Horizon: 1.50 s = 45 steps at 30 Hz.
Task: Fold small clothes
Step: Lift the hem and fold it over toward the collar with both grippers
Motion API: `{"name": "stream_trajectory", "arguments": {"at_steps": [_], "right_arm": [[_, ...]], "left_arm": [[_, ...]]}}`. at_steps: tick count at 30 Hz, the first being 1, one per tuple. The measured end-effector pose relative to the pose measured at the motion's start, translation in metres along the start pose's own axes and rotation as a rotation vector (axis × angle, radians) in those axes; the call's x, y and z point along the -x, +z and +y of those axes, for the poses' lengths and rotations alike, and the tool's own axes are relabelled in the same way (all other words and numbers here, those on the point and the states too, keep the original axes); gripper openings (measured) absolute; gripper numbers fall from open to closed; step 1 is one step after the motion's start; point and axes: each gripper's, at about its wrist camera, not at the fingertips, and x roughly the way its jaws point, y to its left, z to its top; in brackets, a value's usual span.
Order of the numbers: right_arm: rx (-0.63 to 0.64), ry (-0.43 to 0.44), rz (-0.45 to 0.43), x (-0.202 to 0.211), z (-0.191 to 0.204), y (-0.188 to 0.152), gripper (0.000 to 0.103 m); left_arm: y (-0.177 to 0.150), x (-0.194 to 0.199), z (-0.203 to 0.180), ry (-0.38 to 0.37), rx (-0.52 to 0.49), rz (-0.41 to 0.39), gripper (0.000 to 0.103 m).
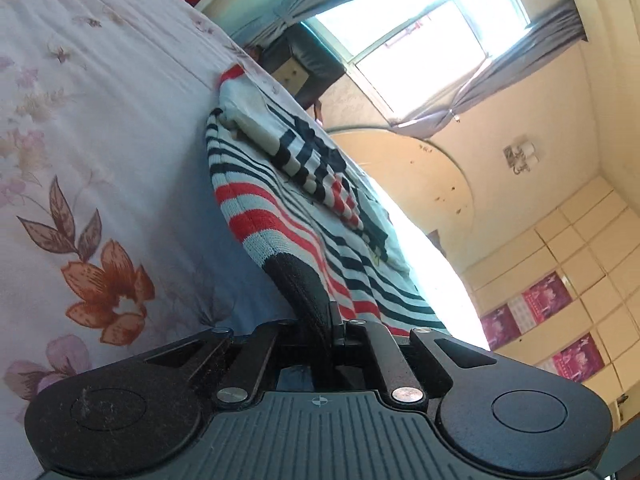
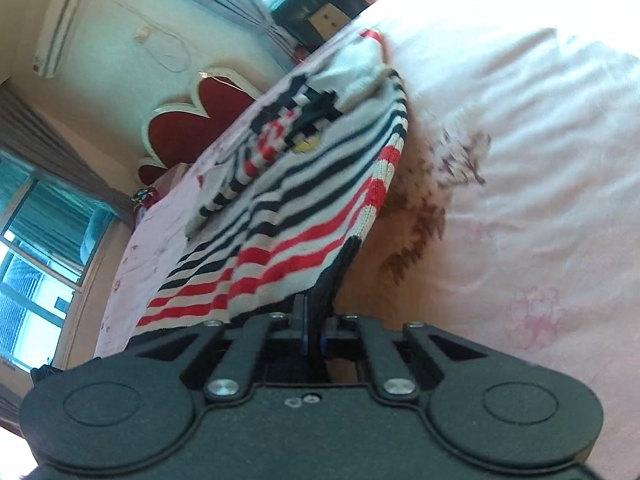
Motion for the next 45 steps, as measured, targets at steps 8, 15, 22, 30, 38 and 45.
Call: {"name": "stream_trajectory", "arguments": {"at_steps": [8, 15, 22, 30, 38, 45], "right_arm": [[-0.142, -0.063, 0.036, -0.014, -0.036, -0.013, 0.006], [-0.141, 0.051, -0.118, 0.002, -0.019, 0.025, 0.006], [-0.211, 0.154, -0.224, -0.023, -0.005, 0.108, 0.006], [-0.182, 0.127, -0.209, -0.089, 0.001, 0.202, 0.006], [-0.241, 0.081, -0.119, -0.179, -0.036, 0.258, 0.006], [-0.320, 0.065, -0.064, -0.247, -0.082, 0.278, 0.013]], "left_arm": [[-0.015, -0.018, 0.039, 0.040, 0.176, 0.037, 0.004], [0.030, -0.020, 0.006, -0.029, 0.146, -0.115, 0.004], [0.111, -0.055, -0.023, -0.048, 0.068, -0.191, 0.004], [0.191, -0.137, -0.019, -0.014, 0.080, -0.184, 0.004], [0.232, -0.233, 0.009, 0.120, 0.096, -0.099, 0.004], [0.242, -0.291, 0.032, 0.195, 0.114, -0.057, 0.006]]}}
